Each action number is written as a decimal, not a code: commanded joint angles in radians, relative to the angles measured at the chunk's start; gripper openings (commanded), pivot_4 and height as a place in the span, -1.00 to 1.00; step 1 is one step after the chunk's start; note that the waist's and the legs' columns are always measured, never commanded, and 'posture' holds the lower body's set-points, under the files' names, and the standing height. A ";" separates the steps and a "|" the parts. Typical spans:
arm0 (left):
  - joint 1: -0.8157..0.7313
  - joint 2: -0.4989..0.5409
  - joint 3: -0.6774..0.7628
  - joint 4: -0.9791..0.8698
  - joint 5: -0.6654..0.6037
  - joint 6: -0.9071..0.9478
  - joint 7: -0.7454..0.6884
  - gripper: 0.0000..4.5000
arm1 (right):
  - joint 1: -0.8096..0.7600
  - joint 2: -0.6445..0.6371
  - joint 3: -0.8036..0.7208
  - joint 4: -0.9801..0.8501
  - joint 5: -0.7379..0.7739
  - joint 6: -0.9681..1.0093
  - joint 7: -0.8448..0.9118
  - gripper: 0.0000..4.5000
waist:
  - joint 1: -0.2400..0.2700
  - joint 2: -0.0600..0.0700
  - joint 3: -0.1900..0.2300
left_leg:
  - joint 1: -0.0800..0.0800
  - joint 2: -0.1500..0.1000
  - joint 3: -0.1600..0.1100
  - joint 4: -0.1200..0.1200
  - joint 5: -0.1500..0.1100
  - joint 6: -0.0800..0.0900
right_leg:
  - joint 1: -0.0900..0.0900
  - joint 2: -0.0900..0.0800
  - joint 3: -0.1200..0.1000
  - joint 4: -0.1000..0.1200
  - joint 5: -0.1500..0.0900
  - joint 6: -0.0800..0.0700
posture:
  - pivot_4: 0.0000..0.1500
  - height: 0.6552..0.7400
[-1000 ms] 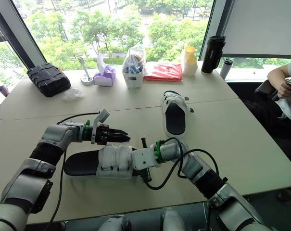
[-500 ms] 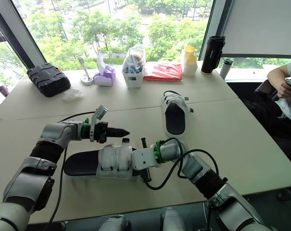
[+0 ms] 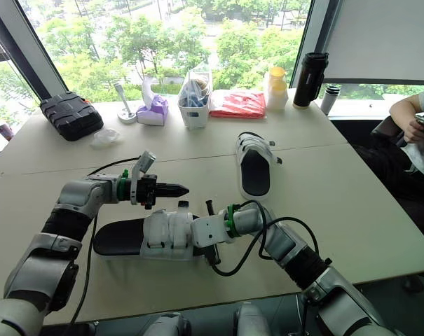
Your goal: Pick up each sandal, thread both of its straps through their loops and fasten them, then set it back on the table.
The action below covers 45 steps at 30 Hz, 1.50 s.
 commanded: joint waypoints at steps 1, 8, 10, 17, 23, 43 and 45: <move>0.004 0.010 -0.052 -0.020 0.068 -0.067 -0.007 -0.99 | 0.045 -0.037 0.054 0.140 -0.107 0.077 0.009 -1.00 | 0.000 0.000 0.000 | 0.000 0.000 0.000 0.000 0.000 0.000 | 0.000 0.000 0.000 0.000 0.000 0.000 | 1.00 1.00; 0.016 0.075 -0.220 0.057 0.319 -0.287 0.042 -0.99 | 0.045 -0.038 0.054 0.141 -0.109 0.077 0.006 -1.00 | -0.001 0.001 -0.001 | 0.000 0.000 0.000 0.000 0.000 0.000 | 0.000 0.000 0.000 0.000 0.000 0.000 | 1.00 1.00; 0.016 0.082 -0.208 0.078 0.339 -0.322 0.067 -0.99 | 0.045 -0.038 0.054 0.141 -0.108 0.078 0.005 -1.00 | 0.000 0.002 -0.001 | 0.002 0.000 0.000 0.000 0.000 0.000 | 0.001 0.000 0.001 0.000 0.000 0.000 | 1.00 1.00; 0.061 0.099 0.053 -0.027 0.197 -0.267 0.209 -0.99 | 0.047 -0.063 0.035 0.102 -0.114 0.076 -0.008 -1.00 | 0.000 0.000 0.000 | 0.001 0.001 -0.002 -0.001 0.000 0.000 | -0.001 0.000 0.002 0.001 0.000 0.000 | 1.00 1.00; 0.262 0.165 0.289 -0.306 -0.022 -0.050 0.233 -0.99 | 0.054 -0.155 -0.042 -0.120 -0.039 0.155 0.058 -1.00 | 0.012 0.004 0.003 | -0.012 0.001 -0.002 0.002 0.000 0.000 | -0.010 -0.003 0.001 0.000 0.002 0.004 | 1.00 1.00; 0.581 0.224 0.407 -0.633 -0.504 0.464 0.290 -0.77 | -0.085 -0.376 -0.368 -0.457 0.186 0.462 0.166 1.00 | 0.024 -0.005 0.029 | -0.037 -0.016 -0.002 0.004 0.004 -0.007 | -0.030 -0.019 -0.003 0.000 0.004 0.005 | 1.00 1.00; 0.584 0.223 0.408 -0.627 -0.536 0.504 0.297 -0.39 | -0.097 -0.382 -0.381 -0.465 0.188 0.476 0.161 1.00 | 0.019 -0.005 0.029 | -0.039 -0.016 -0.002 0.005 0.005 -0.008 | -0.032 -0.020 -0.003 0.000 0.004 0.005 | 1.00 1.00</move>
